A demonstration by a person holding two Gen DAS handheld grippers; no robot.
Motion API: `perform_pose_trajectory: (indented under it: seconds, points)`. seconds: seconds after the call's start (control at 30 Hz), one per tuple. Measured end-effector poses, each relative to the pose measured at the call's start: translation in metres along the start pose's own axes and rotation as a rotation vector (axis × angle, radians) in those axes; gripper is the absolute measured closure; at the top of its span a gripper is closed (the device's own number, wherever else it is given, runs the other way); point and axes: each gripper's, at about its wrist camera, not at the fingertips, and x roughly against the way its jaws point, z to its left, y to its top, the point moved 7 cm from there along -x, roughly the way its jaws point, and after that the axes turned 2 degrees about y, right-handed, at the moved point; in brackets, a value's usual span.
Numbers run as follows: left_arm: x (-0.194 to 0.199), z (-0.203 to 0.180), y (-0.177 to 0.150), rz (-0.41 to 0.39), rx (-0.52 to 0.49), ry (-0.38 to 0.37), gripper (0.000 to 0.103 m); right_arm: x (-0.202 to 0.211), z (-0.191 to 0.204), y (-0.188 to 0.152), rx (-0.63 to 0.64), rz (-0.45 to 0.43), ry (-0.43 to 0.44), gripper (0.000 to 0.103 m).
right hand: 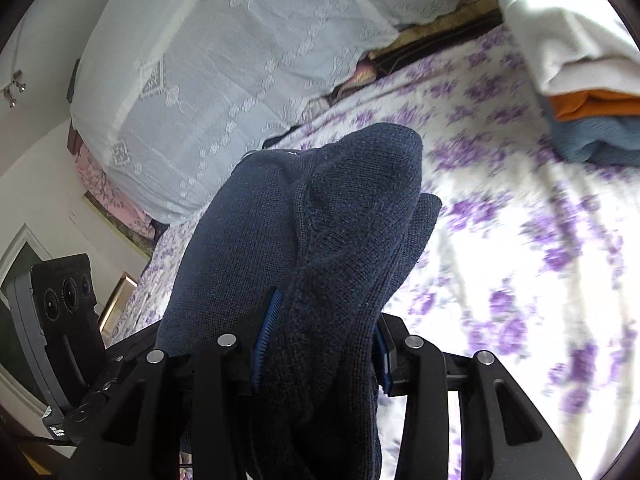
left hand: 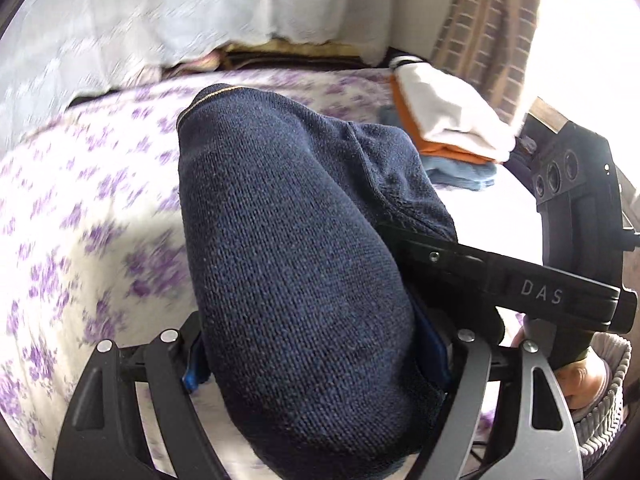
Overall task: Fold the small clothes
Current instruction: 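Lift the navy bundle with both grippers and carry it toward the clothes pile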
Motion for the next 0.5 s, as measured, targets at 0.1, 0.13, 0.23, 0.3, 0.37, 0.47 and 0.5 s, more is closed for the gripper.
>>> perform_pose_trajectory:
  seconds: [0.1,0.13,0.23,0.3,0.37,0.47,0.5]
  points:
    - [0.008,-0.030,0.017,-0.031,-0.066,-0.014,0.025,0.035,-0.007,0.010,0.005,-0.059,-0.008,0.062]
    - [0.012,-0.041,0.023,-0.044,-0.088,-0.020,0.025,0.046,-0.008,0.015,0.006,-0.080,-0.009,0.062]
    - [0.021,-0.071,0.044,-0.075,-0.151,-0.036,0.025,0.081,-0.014,0.029,0.008,-0.146,-0.019,0.062]
    - [0.024,-0.088,0.056,-0.093,-0.192,-0.044,0.025,0.103,-0.019,0.040,0.007,-0.188,-0.028,0.062]
    - [0.026,-0.108,0.073,-0.110,-0.227,-0.060,0.025,0.123,-0.025,0.053,0.002,-0.226,-0.034,0.062]
    - [0.024,-0.136,0.101,-0.130,-0.264,-0.094,0.025,0.151,-0.034,0.074,0.009,-0.279,-0.057,0.062]
    - [0.024,-0.145,0.109,-0.135,-0.274,-0.105,0.025,0.158,-0.038,0.083,0.010,-0.296,-0.068,0.062]
